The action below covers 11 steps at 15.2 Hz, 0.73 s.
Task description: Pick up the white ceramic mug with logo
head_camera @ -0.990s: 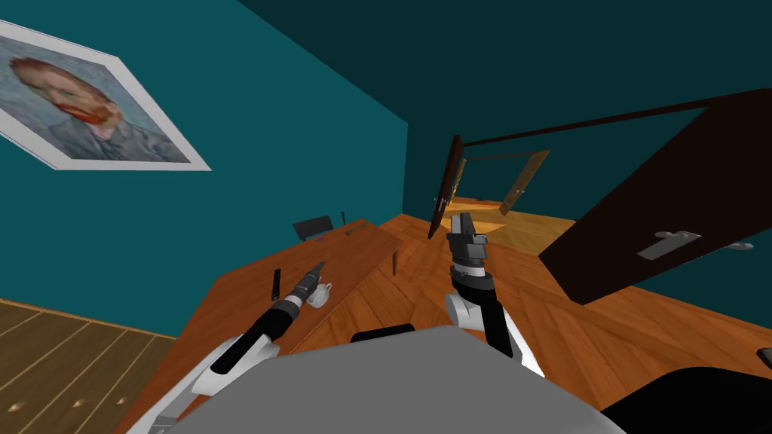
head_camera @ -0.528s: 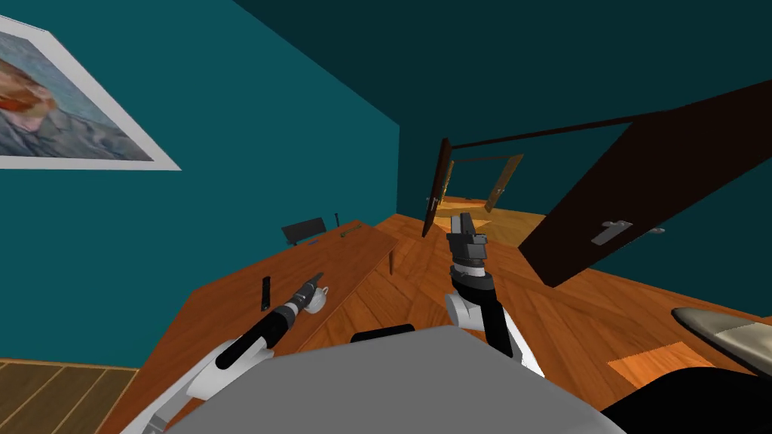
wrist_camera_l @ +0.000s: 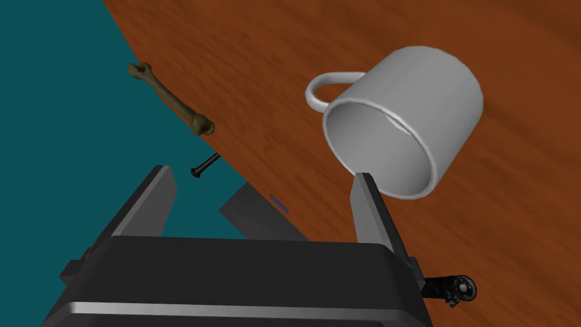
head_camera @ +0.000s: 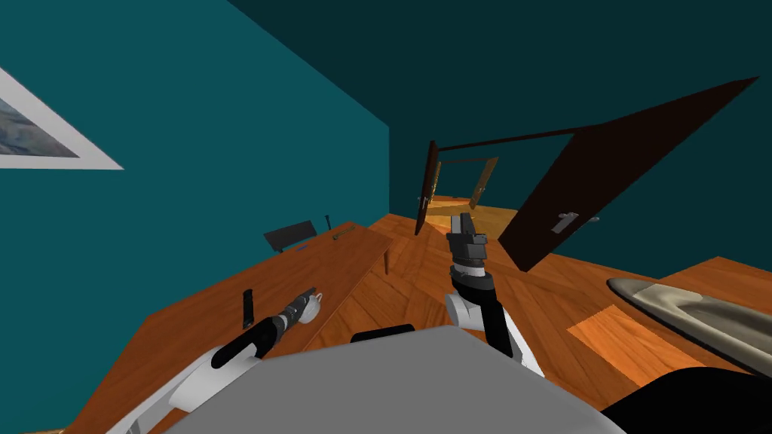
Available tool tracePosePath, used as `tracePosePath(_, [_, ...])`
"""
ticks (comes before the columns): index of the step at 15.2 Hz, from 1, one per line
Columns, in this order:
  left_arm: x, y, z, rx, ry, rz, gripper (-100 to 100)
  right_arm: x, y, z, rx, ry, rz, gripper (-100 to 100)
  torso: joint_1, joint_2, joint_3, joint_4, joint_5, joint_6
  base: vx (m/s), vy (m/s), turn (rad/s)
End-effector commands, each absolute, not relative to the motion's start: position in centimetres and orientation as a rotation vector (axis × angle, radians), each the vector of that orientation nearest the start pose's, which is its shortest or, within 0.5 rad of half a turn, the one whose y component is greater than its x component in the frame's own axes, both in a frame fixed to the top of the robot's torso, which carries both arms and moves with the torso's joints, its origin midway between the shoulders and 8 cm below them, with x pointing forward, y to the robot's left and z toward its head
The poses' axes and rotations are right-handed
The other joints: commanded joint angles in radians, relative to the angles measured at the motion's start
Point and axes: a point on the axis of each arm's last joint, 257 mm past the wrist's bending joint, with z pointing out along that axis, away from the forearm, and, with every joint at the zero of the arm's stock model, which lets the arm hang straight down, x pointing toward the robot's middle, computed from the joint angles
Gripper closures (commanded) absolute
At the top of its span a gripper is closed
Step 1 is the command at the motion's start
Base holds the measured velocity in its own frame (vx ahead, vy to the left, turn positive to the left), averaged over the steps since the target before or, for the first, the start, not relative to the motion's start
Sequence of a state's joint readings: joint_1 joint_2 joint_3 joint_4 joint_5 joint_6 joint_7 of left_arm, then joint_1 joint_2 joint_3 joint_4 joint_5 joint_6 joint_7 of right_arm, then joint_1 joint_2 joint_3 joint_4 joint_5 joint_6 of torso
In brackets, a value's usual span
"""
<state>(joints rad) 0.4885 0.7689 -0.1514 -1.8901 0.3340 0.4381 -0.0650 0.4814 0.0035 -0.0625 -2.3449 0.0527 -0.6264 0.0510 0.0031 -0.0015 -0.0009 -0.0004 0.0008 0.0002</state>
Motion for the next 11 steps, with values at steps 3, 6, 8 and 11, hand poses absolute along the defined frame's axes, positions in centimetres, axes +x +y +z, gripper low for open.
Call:
tracePosePath(3, [30.2,40.8,-41.4,-1.319,2.113,-0.422,-100,30.4,-27.9,7.9,0.432,0.508,1.207,0,0.000,0.000,0.000,0.000,0.000,0.000,0.006,0.023,-0.171])
tracePosePath(6, [28.7,41.9,-42.6,-1.354,2.153,-0.364,-100,30.4,-27.9,8.0,0.432,0.508,1.207,0,-0.001,-0.001,0.000,0.000,0.000,0.000,0.006,0.019,-0.162])
tracePosePath(8, [26.1,43.8,-44.3,-1.410,2.217,-0.269,-100,30.4,-27.9,8.0,0.432,0.508,1.207,0,-0.001,-0.001,-0.001,0.000,0.000,0.000,0.011,0.018,-0.232])
tracePosePath(11, [24.6,44.8,-45.1,-1.442,2.251,-0.212,-100,30.4,-27.9,7.9,0.432,0.508,1.207,0,-0.001,-0.001,-0.001,0.000,0.000,0.000,0.015,0.019,-0.171])
